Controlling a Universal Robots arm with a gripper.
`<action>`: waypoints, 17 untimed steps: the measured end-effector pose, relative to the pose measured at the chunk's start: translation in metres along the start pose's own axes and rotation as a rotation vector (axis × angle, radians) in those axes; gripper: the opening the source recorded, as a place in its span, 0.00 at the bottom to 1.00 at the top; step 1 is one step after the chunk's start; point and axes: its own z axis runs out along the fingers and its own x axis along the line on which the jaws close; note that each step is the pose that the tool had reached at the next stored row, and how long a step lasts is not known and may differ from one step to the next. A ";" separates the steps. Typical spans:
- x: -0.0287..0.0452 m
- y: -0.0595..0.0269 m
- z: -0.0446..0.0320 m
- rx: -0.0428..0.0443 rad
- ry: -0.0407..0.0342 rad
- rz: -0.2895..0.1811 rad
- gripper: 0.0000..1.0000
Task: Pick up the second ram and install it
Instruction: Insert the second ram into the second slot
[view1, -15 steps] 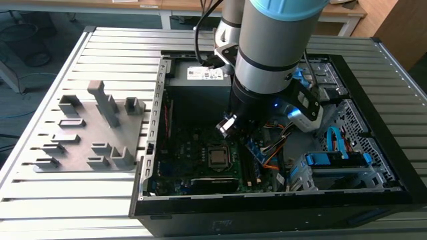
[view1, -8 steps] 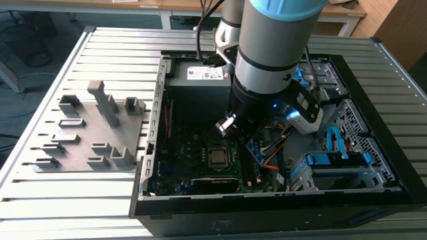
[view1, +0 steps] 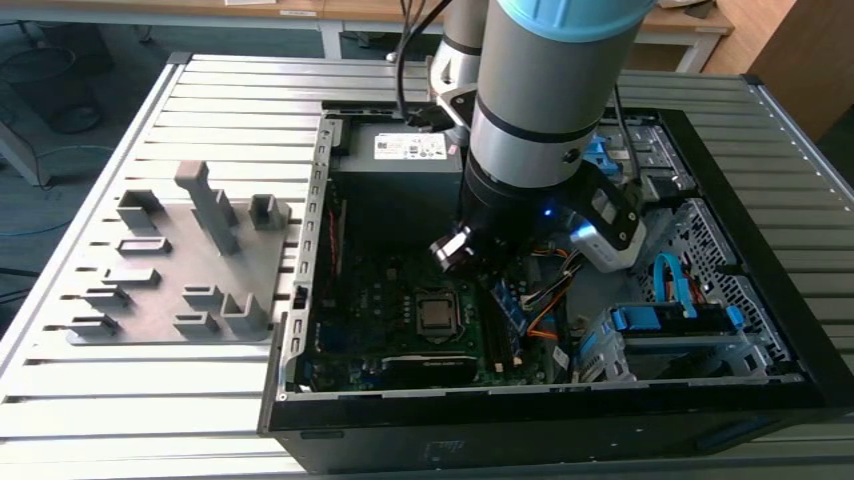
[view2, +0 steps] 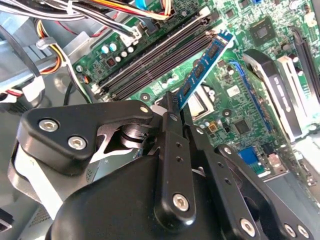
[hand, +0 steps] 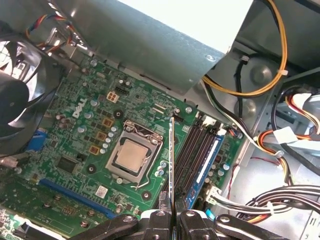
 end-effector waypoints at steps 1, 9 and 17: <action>0.0000 0.0000 0.0000 0.0003 -0.0002 0.006 0.14; 0.0000 0.0000 0.0001 0.0025 -0.0018 0.052 0.14; 0.0000 0.0000 0.0003 0.0047 -0.0034 0.097 0.14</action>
